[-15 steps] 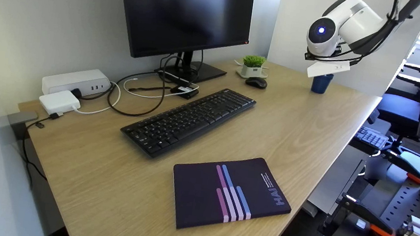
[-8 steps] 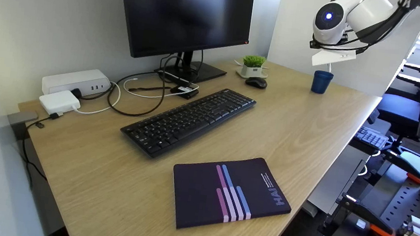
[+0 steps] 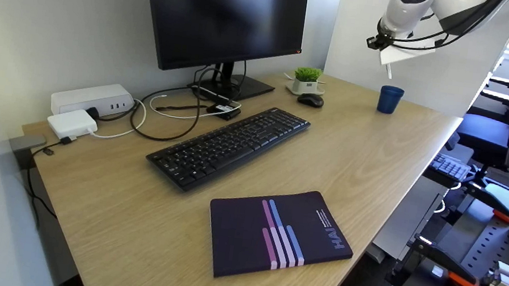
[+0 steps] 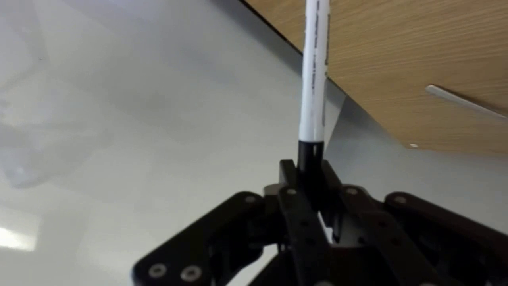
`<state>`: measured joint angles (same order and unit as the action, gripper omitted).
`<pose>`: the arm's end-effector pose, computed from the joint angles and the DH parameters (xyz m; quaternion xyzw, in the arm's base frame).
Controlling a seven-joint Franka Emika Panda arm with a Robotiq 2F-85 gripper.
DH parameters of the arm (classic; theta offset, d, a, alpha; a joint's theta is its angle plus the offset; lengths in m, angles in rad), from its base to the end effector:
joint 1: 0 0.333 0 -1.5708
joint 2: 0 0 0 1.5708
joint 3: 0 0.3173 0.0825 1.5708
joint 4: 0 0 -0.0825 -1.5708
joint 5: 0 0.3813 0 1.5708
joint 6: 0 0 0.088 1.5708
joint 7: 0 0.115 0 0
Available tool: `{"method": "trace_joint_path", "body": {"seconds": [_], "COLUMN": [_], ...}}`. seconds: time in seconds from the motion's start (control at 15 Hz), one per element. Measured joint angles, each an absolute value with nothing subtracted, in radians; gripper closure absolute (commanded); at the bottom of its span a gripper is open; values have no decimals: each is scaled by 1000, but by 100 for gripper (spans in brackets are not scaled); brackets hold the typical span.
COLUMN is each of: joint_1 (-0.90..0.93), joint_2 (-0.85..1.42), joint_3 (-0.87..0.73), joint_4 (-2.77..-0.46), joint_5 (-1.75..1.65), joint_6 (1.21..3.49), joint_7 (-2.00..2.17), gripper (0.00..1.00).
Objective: Remove the marker from the cup and put it on the table
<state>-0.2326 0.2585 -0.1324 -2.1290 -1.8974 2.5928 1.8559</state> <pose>0.5446 -0.1917 0.2897 0.8336 -0.2227 0.3783 0.3354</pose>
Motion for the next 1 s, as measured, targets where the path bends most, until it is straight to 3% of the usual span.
{"method": "trace_joint_path", "body": {"seconds": [0.47,1.0], "joint_1": [-248,-241], "joint_2": [224,245], "joint_3": [-153,-123], "joint_4": [-2198,-2334], "joint_5": [-1764,-1344], "joint_6": [2934,2965], "joint_7": [1512,944], "gripper": [96,96]}}
